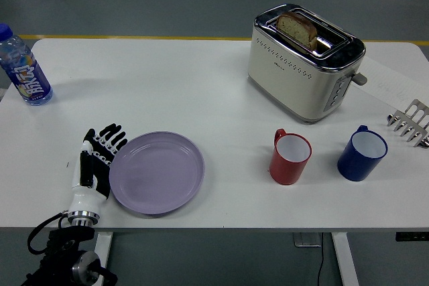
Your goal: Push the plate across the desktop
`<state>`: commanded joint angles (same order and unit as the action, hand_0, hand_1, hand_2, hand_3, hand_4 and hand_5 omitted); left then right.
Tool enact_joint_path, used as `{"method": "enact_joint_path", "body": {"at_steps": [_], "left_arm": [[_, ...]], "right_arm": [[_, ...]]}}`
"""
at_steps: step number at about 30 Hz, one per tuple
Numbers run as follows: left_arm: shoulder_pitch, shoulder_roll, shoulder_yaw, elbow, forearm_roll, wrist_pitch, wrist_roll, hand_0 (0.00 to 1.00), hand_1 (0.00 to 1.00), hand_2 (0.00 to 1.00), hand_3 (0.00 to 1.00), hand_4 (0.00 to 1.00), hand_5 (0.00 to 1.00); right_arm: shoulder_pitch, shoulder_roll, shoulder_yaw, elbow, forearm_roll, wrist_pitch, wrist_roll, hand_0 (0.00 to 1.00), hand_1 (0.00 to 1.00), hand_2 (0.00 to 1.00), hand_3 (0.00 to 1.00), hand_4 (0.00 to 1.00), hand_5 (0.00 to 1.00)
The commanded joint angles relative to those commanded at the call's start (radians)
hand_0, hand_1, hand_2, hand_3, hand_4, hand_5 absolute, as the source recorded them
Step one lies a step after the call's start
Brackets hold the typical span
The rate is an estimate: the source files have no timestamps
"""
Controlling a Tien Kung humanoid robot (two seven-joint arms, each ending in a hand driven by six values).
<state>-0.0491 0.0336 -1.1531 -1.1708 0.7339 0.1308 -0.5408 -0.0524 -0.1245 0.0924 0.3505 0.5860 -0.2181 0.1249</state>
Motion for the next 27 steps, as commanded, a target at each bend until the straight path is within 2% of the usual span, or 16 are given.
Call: {"method": "enact_joint_path", "body": {"at_steps": [8,27], "left_arm": [[-0.013,-0.010,0.055,0.001,-0.022,-0.007,0.005,0.722,0.765,0.754,0.654,0.516,0.998],[-0.029,-0.015,0.167,-0.029,-0.073,-0.012,0.006,0.722,0.763,0.752,0.653,0.502,0.998]], "right_arm": [[0.004,0.000,0.007,0.000,-0.006,0.000,0.000,0.585,0.581,0.716,0.639,0.433,0.431],[0.005,0.000,0.002,0.000,-0.009,0.000,0.000,0.586,0.580,0.716,0.638,0.432,0.431]]}}
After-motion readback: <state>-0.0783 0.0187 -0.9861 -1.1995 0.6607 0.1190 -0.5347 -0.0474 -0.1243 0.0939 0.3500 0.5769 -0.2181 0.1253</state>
